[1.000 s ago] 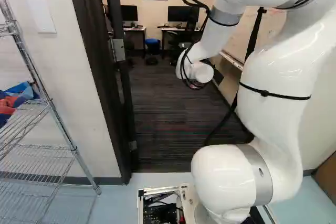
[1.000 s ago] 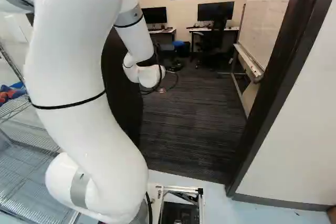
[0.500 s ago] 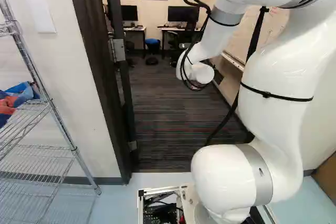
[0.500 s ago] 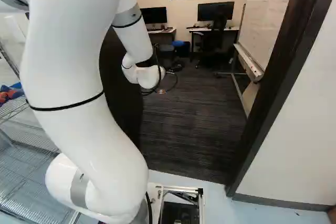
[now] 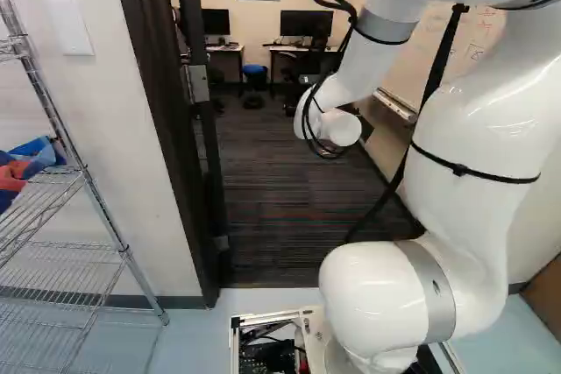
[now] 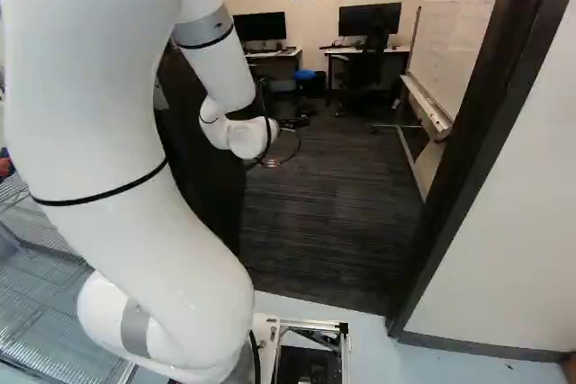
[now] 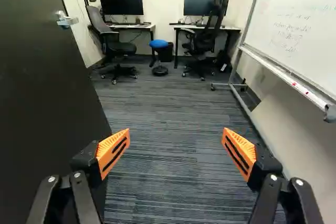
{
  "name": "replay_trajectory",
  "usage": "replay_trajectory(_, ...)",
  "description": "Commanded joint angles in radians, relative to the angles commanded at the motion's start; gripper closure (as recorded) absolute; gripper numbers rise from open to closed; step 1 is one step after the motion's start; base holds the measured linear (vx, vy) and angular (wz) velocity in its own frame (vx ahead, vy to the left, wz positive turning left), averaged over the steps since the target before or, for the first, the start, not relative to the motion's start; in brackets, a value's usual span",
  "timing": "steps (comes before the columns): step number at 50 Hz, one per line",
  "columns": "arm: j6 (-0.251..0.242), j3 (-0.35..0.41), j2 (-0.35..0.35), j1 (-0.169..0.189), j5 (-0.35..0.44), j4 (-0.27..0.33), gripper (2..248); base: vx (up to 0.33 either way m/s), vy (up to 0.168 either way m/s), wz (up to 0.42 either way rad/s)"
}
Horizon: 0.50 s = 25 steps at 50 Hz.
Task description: Open the door and move inside
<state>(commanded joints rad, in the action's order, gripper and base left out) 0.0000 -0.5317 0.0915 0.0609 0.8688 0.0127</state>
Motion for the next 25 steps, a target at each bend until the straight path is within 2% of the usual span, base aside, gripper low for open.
replay_trajectory(25, 0.0, 0.172, -0.143, -0.024, 0.001, -0.005, 3, 0.0, 0.0, 0.0)
